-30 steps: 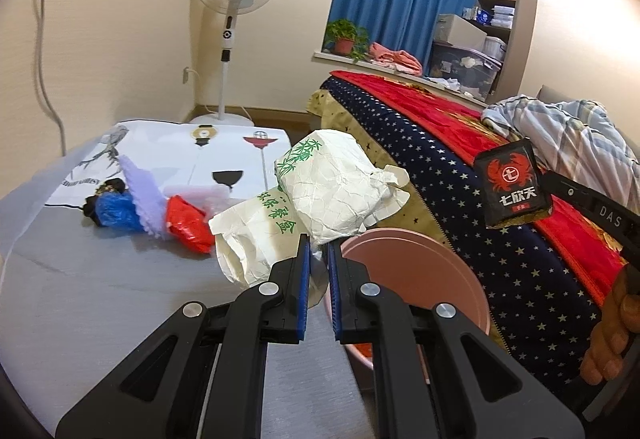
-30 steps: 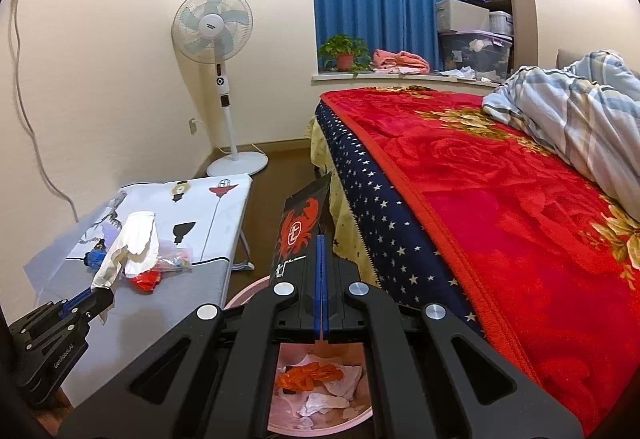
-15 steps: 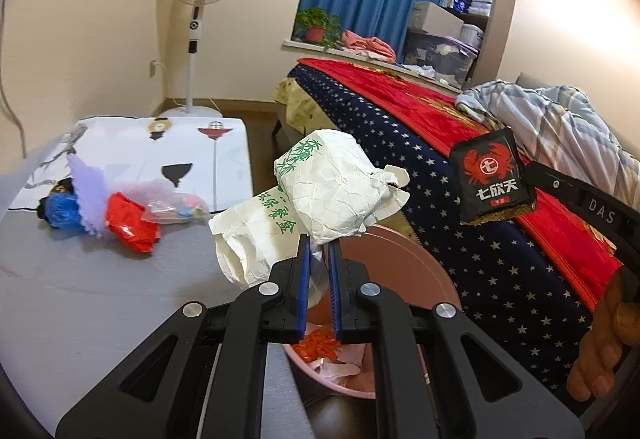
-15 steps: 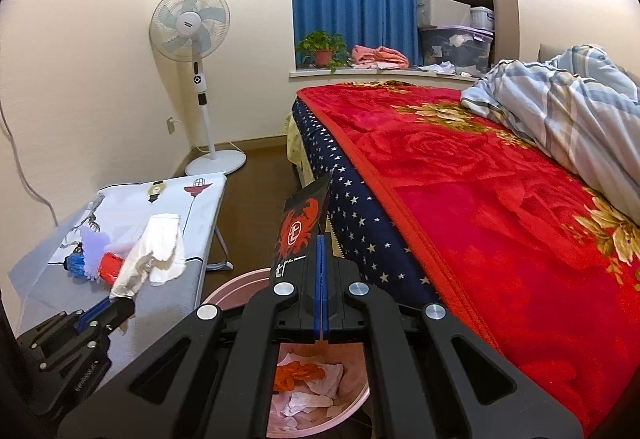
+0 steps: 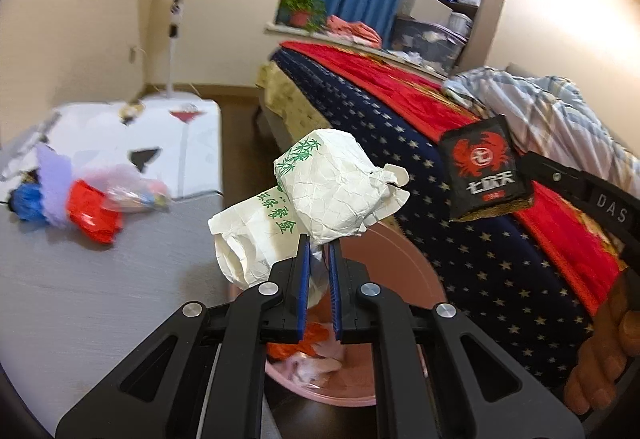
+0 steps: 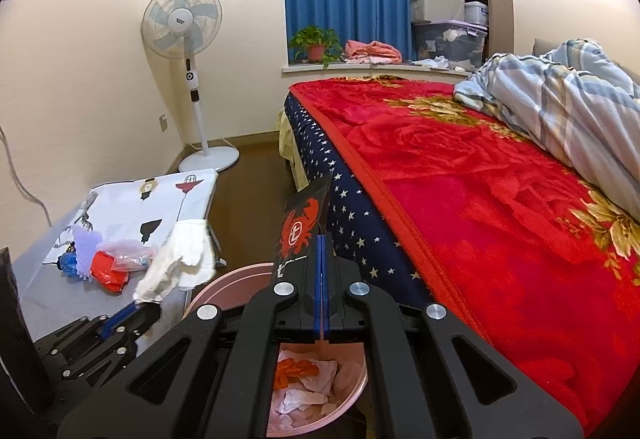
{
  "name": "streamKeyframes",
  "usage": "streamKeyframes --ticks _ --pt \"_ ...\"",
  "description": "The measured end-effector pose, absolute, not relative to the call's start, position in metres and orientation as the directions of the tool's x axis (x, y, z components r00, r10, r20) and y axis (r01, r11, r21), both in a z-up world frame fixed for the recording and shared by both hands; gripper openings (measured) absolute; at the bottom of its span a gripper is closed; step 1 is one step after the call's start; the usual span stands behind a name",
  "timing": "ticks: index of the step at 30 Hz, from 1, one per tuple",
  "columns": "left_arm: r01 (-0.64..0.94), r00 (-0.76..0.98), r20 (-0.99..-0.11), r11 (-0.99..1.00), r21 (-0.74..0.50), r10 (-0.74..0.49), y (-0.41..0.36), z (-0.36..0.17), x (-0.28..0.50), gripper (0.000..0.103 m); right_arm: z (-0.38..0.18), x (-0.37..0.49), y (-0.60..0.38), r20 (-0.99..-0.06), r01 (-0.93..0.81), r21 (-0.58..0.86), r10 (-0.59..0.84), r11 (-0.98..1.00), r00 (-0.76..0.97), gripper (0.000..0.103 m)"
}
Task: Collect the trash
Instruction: 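Carry the packet and bamboo-print bag with both grippers over the pink bin, then open both grippers to drop the packet and bag into the bin, then move both open grippers back toward the remaining trash on the table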
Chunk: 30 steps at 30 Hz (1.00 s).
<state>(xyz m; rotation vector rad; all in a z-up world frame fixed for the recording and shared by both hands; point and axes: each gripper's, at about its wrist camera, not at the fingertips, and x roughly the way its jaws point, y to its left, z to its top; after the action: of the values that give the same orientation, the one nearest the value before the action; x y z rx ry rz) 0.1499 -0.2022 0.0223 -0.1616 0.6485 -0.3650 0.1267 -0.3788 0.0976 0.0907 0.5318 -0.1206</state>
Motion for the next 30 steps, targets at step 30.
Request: streamKeyframes --ticks 30 --pt "0.051 0.822 -0.542 0.971 -0.234 -0.174 -0.073 0.015 0.147 0.024 0.08 0.163 -0.303 -0.463 -0.045 0.153 0.111 0.987 0.88 0.033"
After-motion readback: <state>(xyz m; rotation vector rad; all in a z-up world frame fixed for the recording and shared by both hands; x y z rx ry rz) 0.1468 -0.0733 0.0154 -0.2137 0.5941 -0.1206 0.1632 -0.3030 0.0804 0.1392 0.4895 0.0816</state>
